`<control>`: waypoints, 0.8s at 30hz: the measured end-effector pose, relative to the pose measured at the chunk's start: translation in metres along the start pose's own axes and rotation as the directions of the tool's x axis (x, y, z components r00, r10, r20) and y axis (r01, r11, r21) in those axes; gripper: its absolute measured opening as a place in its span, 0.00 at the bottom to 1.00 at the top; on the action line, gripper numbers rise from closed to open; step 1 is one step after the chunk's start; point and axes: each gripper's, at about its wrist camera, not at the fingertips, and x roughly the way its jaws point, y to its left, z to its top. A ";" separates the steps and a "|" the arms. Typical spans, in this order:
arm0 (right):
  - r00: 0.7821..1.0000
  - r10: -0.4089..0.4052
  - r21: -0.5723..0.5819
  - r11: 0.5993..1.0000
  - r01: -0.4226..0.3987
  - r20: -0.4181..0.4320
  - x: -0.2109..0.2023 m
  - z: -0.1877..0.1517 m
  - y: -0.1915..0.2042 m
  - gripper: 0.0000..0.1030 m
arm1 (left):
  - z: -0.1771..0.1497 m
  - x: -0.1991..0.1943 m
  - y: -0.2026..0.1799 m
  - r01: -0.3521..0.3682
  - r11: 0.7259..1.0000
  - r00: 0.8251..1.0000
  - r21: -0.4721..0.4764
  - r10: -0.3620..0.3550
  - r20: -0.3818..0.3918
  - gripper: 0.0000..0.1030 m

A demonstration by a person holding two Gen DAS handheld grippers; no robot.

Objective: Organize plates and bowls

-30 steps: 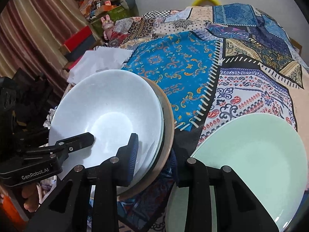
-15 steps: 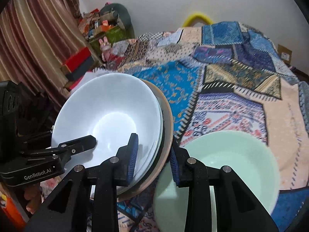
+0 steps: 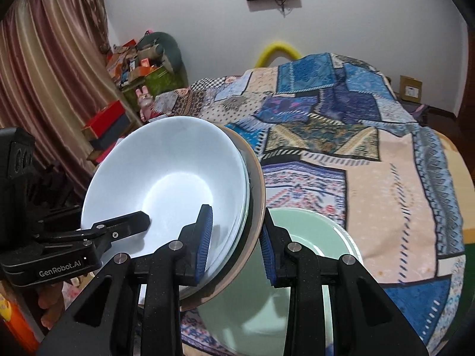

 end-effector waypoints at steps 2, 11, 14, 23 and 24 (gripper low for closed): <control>1.000 -0.008 0.009 1.000 0.008 0.006 -0.005 -0.002 -0.006 0.27 | -0.001 0.001 -0.008 0.008 1.000 1.000 0.008 -0.008 -0.002 0.39; 0.999 -0.036 0.057 0.998 0.036 0.000 -0.017 -0.016 -0.031 0.27 | -0.006 0.015 -0.035 0.035 0.999 0.999 0.037 -0.034 -0.040 0.39; 0.999 -0.040 0.065 0.997 0.041 -0.010 -0.016 -0.022 -0.037 0.27 | -0.009 0.023 -0.039 0.035 0.999 0.998 0.034 -0.033 -0.053 0.39; 0.996 -0.048 0.110 0.992 0.055 -0.070 -0.001 -0.041 -0.054 0.27 | -0.020 0.057 -0.041 0.040 0.999 0.991 0.017 -0.037 -0.128 0.39; 0.996 -0.048 0.115 0.992 0.056 -0.077 0.001 -0.043 -0.057 0.27 | -0.021 0.061 -0.041 0.041 0.999 0.990 0.018 -0.038 -0.135 0.39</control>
